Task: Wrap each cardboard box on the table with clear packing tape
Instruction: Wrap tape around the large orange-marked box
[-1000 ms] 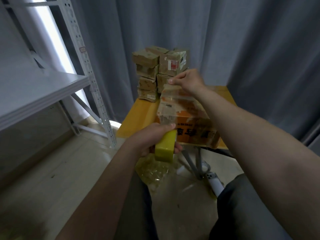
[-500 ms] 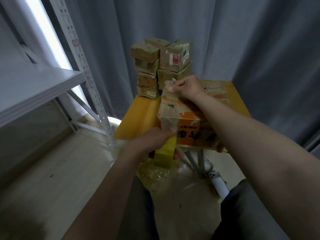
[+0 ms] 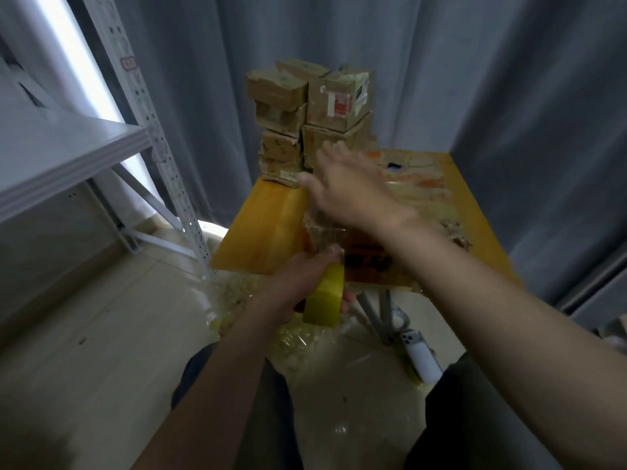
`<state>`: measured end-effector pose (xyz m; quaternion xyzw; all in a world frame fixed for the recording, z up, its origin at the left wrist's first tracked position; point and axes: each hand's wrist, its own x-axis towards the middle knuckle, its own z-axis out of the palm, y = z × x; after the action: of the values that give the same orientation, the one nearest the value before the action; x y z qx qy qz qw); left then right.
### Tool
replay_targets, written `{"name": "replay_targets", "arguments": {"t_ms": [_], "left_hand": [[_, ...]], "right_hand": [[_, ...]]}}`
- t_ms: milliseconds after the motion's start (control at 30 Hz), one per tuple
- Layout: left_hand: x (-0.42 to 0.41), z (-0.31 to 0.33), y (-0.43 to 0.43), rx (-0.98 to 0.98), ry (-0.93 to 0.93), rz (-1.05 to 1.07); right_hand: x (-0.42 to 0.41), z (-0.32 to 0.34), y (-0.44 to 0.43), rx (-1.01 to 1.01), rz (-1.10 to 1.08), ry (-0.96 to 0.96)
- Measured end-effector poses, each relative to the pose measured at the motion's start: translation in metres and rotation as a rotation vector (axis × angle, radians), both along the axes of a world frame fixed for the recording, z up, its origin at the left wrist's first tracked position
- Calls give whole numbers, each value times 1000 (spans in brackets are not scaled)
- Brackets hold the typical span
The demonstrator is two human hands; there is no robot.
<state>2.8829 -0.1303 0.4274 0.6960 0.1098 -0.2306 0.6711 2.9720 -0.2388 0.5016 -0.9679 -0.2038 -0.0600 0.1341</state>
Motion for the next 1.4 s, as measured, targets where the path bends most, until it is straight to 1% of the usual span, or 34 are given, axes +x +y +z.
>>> {"name": "replay_targets", "arguments": {"t_ms": [67, 100, 167, 333, 500, 567, 633, 767, 833, 867, 933, 1000, 1067, 1133, 1200, 1267, 1333, 1400], "left_hand": [[1, -6, -2, 9, -74, 15], [1, -8, -2, 18, -107, 5], [2, -7, 0, 43, -134, -28], [0, 5, -2, 70, -55, -59], [14, -14, -1, 213, -99, -21], [22, -25, 0, 205, -89, -14], [24, -23, -1, 202, -100, 5], [21, -9, -10, 247, -165, -8], [25, -8, -13, 286, -133, 20], [23, -6, -12, 308, -113, 0], [23, -5, -13, 365, -125, -14], [23, -6, -11, 438, -131, -65], [19, -4, -7, 441, -139, -57], [14, -4, -5, 394, -102, 13], [8, -7, -3, 365, -97, 33], [1, -14, -4, 315, -131, 72], [-1, -22, -5, 283, -206, 187], [-4, -28, -5, 260, -280, 359]], "right_hand": [[-30, -17, 10, -28, 41, 199], [-37, -28, 13, -80, 40, 229], [-36, -40, 14, -158, 29, 215], [-3, -34, 15, -154, -18, 298], [19, -29, 21, -132, -91, 388], [19, -28, 21, -126, -93, 378], [12, -28, 19, -132, -87, 349], [-18, -34, 11, -255, -34, 214], [-35, -38, 2, -266, 25, 134], [-44, -38, -4, -248, 66, 115], [-60, -37, -15, -180, 139, 115], [-68, -39, -22, -55, 212, 121], [-74, -46, -31, 160, 286, 81], [-79, -58, -43, 392, 332, -49], [-84, -69, -57, 546, 262, -288], [-88, -78, -74, 644, 92, -466], [-93, -83, -89, 759, -77, -530], [-97, -88, -103, 880, -205, -551]]}}
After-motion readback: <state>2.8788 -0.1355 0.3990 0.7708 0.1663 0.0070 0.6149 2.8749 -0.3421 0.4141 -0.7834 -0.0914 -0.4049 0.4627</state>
